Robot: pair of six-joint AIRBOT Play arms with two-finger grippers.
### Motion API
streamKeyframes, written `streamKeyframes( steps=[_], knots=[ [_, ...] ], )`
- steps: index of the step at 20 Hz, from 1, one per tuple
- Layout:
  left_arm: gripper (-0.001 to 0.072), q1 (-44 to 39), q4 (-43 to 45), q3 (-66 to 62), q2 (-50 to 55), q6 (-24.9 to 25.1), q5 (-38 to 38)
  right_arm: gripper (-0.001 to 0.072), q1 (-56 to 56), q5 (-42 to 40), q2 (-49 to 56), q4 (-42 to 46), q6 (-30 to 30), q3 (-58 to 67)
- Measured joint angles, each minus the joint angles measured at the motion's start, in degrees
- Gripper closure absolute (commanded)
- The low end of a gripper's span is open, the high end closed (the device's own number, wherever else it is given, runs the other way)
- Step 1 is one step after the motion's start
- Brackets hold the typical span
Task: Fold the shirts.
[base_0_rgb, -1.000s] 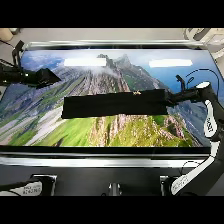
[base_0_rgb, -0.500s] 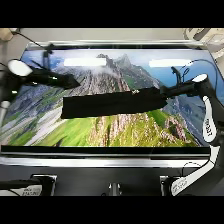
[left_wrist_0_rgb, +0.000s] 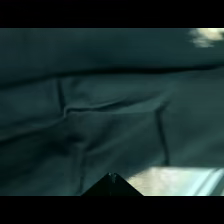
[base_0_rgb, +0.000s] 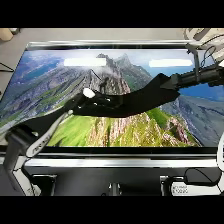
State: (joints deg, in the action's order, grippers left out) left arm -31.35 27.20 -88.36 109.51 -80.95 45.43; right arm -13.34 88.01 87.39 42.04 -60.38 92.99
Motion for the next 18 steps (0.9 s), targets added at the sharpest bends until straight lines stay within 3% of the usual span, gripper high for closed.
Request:
streamKeyframes(
  steps=[5, 10, 14, 18],
  knots=[
    [0.0681, -7.96, -12.28, -0.90, 4.76, 0.37, -7.17, 0.0699, 0.00, 5.40, -7.04, 2.45, -2.25, 0.00],
    [0.0684, -10.62, -19.15, -2.91, 5.20, 7.30, -12.09, 0.0700, 0.11, 5.88, -10.34, 4.46, -3.67, 0.00],
    [0.0685, -4.28, -8.00, -2.93, -2.86, 9.05, -11.50, 0.0700, 4.02, 1.07, -8.59, 5.73, -3.96, 0.00],
    [0.0684, 6.51, 11.28, -2.91, -16.02, 4.57, -6.60, 0.0700, 12.94, -6.51, -3.08, 3.76, -4.09, 0.00]
  ],
)
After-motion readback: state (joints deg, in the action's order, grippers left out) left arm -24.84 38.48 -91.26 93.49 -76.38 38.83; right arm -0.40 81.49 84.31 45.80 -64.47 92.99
